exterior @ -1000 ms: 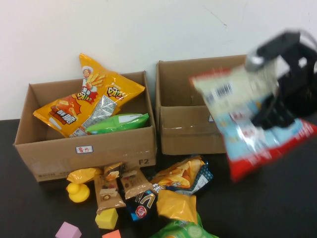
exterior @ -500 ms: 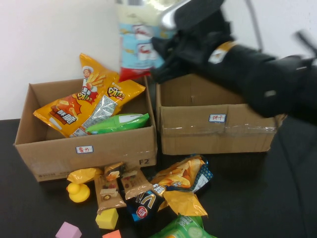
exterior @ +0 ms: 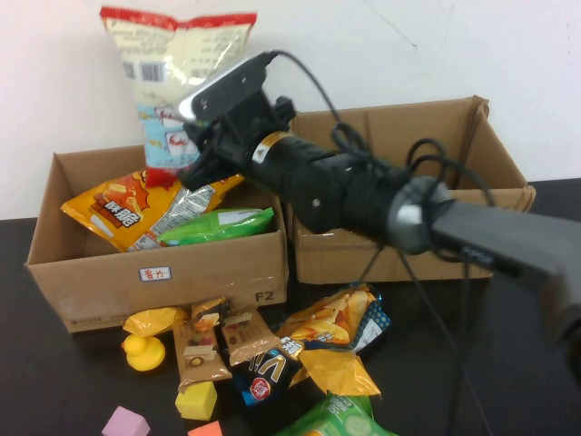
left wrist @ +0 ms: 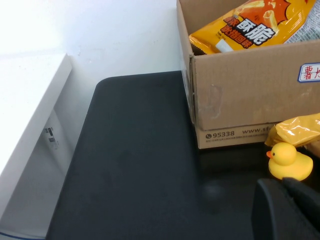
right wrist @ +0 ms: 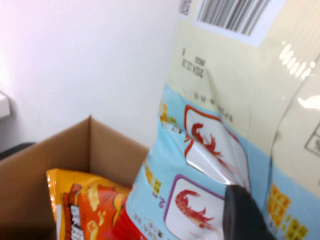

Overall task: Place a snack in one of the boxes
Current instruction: Place the potato chip in the potato chip box, then pick up the biscuit

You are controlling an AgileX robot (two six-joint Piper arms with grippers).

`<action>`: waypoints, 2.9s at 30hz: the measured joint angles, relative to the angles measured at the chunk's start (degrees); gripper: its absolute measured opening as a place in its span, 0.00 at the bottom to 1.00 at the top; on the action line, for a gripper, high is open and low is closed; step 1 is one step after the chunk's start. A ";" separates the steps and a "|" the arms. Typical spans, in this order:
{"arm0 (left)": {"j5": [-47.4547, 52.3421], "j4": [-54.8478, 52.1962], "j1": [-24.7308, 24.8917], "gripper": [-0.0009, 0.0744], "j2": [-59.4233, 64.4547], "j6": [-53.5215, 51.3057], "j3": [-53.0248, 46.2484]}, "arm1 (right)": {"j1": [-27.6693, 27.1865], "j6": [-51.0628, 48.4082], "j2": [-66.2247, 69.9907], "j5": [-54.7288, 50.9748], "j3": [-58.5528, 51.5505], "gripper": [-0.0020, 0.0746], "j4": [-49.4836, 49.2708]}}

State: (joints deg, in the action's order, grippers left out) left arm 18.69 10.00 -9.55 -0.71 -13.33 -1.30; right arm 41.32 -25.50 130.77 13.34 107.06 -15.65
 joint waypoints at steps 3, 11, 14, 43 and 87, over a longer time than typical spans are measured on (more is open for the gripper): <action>0.00 0.00 0.00 0.01 0.00 0.00 0.00 | 0.23 0.00 4.57 -3.06 4.73 0.36 -1.68; 0.00 0.00 0.00 0.01 0.00 0.00 0.00 | -0.14 0.00 14.26 -17.05 16.63 0.41 -10.07; 0.00 0.00 0.00 0.01 0.00 0.00 0.00 | -0.39 0.00 15.65 -23.41 19.69 0.52 -11.00; 0.00 0.00 0.00 0.01 0.00 0.00 0.00 | -0.38 9.71 -14.91 -50.15 10.40 0.15 10.93; 0.00 0.00 0.00 0.01 0.00 0.00 0.00 | -22.36 13.41 -121.37 -30.77 -91.91 0.03 22.22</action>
State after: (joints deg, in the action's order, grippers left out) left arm 18.69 10.00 -9.55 -0.71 -13.33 -1.30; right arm 18.97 -12.09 9.40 -17.43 15.16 6.57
